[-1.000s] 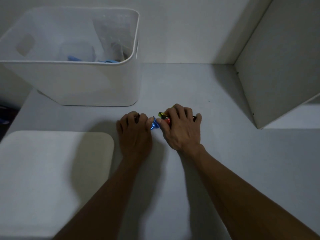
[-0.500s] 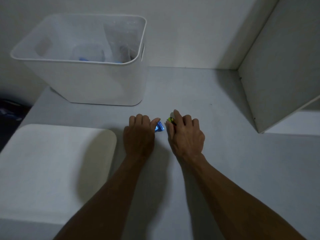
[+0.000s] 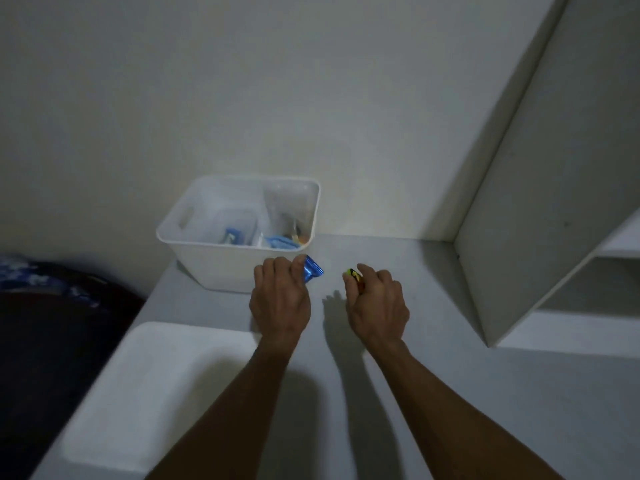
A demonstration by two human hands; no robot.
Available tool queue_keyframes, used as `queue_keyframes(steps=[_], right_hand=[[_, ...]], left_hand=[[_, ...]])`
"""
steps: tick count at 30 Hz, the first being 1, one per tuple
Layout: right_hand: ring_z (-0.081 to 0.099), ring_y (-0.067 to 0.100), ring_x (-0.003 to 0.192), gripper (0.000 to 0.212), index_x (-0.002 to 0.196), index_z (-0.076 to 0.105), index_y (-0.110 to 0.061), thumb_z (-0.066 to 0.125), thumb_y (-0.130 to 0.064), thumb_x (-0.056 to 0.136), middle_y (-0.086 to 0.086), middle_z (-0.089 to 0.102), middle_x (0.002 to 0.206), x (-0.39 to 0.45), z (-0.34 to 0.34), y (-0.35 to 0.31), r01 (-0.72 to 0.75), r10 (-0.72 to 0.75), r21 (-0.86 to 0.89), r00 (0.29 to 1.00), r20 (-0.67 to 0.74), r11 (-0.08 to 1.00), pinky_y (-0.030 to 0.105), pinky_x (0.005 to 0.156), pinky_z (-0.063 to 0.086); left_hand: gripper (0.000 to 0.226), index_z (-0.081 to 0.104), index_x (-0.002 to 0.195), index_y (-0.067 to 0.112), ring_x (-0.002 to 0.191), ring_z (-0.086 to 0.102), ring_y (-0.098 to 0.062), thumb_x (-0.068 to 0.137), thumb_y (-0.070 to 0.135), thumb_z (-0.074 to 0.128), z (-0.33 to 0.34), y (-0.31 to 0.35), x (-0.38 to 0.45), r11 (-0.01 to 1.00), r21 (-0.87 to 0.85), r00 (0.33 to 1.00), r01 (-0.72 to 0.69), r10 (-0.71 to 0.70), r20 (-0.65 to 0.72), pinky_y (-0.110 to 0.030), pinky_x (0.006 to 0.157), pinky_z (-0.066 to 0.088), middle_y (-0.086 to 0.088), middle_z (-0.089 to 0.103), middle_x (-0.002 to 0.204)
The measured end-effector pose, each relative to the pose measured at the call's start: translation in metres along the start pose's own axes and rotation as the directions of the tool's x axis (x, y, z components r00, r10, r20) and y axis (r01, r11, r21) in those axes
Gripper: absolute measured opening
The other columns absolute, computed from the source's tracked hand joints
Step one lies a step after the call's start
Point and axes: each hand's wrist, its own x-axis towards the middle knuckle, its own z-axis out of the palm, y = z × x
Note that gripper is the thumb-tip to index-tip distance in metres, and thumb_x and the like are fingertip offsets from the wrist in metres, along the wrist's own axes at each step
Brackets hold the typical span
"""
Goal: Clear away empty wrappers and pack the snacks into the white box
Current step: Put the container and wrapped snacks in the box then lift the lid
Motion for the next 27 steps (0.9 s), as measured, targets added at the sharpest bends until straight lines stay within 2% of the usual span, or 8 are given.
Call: queue_keyframes(steps=[3, 5, 7, 11, 14, 19, 22, 27], right_hand=[[0.056, 0.025, 0.103, 0.041, 0.127, 0.058, -0.027, 0.046, -0.052, 0.097, 0.004, 0.061, 0.117, 0.034, -0.033, -0.065, 0.049, -0.046, 0.056, 0.998, -0.053, 0.997, 0.038, 0.073, 0.048], [0.055, 0.024, 0.104, 0.041, 0.127, 0.058, -0.027, 0.045, -0.052, 0.097, 0.003, 0.06, 0.117, 0.051, -0.046, -0.106, 0.09, -0.085, 0.076, 0.994, -0.062, 0.993, 0.037, 0.073, 0.046], [0.055, 0.025, 0.105, 0.041, 0.126, 0.059, -0.027, 0.045, -0.053, 0.097, 0.003, 0.06, 0.117, 0.064, -0.051, -0.14, 0.113, -0.106, 0.113, 0.992, -0.066, 0.987, 0.036, 0.074, 0.044], [0.055, 0.024, 0.104, 0.042, 0.125, 0.06, -0.026, 0.044, -0.054, 0.097, 0.004, 0.061, 0.117, 0.09, -0.036, -0.184, 0.1, -0.097, 0.134, 0.995, -0.025, 0.986, 0.035, 0.074, 0.042], [0.055, 0.023, 0.105, 0.043, 0.125, 0.06, -0.024, 0.045, -0.053, 0.097, 0.004, 0.061, 0.119, 0.107, -0.014, -0.195, 0.022, -0.025, 0.128, 0.999, 0.02, 0.992, 0.034, 0.074, 0.041], [0.05, 0.029, 0.123, 0.056, 0.135, 0.053, -0.022, 0.036, -0.06, 0.097, 0.007, 0.051, 0.14, 0.121, 0.016, -0.19, -0.13, 0.104, 0.213, 0.986, 0.129, 0.968, 0.042, 0.093, 0.045], [0.05, 0.03, 0.126, 0.055, 0.137, 0.052, -0.02, 0.033, -0.056, 0.099, 0.01, 0.052, 0.14, 0.124, 0.019, -0.187, -0.161, 0.132, 0.271, 0.983, 0.125, 0.949, 0.043, 0.1, 0.044], [0.054, 0.028, 0.12, 0.051, 0.134, 0.053, -0.018, 0.034, -0.051, 0.1, 0.01, 0.057, 0.133, 0.12, 0.001, -0.185, -0.173, 0.153, 0.262, 0.984, 0.095, 0.949, 0.04, 0.095, 0.045]], left_hand=[[0.013, 0.057, 0.104, 0.01, 0.086, 0.057, -0.037, 0.094, 0.017, 0.058, -0.05, -0.001, 0.054, 0.993, -0.102, 0.995, 0.066, -0.074, -0.072, -0.05, 0.067, 0.054, -0.017, 0.06, 0.09], [0.029, 0.06, 0.103, 0.006, 0.099, 0.053, -0.036, 0.102, 0.028, 0.041, -0.078, -0.004, 0.087, 0.975, -0.165, 0.985, 0.149, -0.162, -0.067, -0.051, 0.078, 0.05, -0.017, 0.059, 0.099], [0.045, 0.059, 0.102, 0.007, 0.106, 0.051, -0.032, 0.102, 0.041, 0.029, -0.092, -0.013, 0.113, 0.957, -0.166, 0.968, 0.237, -0.248, -0.046, -0.048, 0.082, 0.045, -0.013, 0.059, 0.105], [0.053, 0.058, 0.104, 0.009, 0.108, 0.05, -0.031, 0.102, 0.047, 0.021, -0.097, -0.034, 0.15, 0.927, -0.211, 0.951, 0.31, -0.305, 0.059, -0.047, 0.083, 0.044, -0.013, 0.059, 0.111], [0.042, 0.055, 0.123, 0.009, 0.114, 0.049, -0.033, 0.104, 0.033, 0.027, -0.089, -0.041, 0.165, 0.946, -0.159, 0.944, 0.281, -0.243, 0.222, -0.049, 0.091, 0.045, -0.017, 0.056, 0.12], [0.053, 0.055, 0.113, 0.008, 0.109, 0.056, -0.03, 0.103, 0.044, 0.017, -0.036, -0.06, 0.177, 0.885, -0.261, 0.856, 0.386, -0.238, 0.459, -0.042, 0.099, 0.04, -0.013, 0.061, 0.116], [0.05, 0.053, 0.119, 0.009, 0.112, 0.056, -0.029, 0.104, 0.041, 0.018, -0.025, -0.064, 0.173, 0.891, -0.236, 0.836, 0.388, -0.232, 0.497, -0.037, 0.101, 0.038, -0.013, 0.06, 0.122], [0.058, 0.057, 0.114, 0.005, 0.115, 0.052, -0.034, 0.104, 0.044, 0.016, -0.043, -0.064, 0.168, 0.835, -0.369, 0.858, 0.409, -0.214, 0.467, -0.039, 0.1, 0.034, -0.02, 0.06, 0.123]])
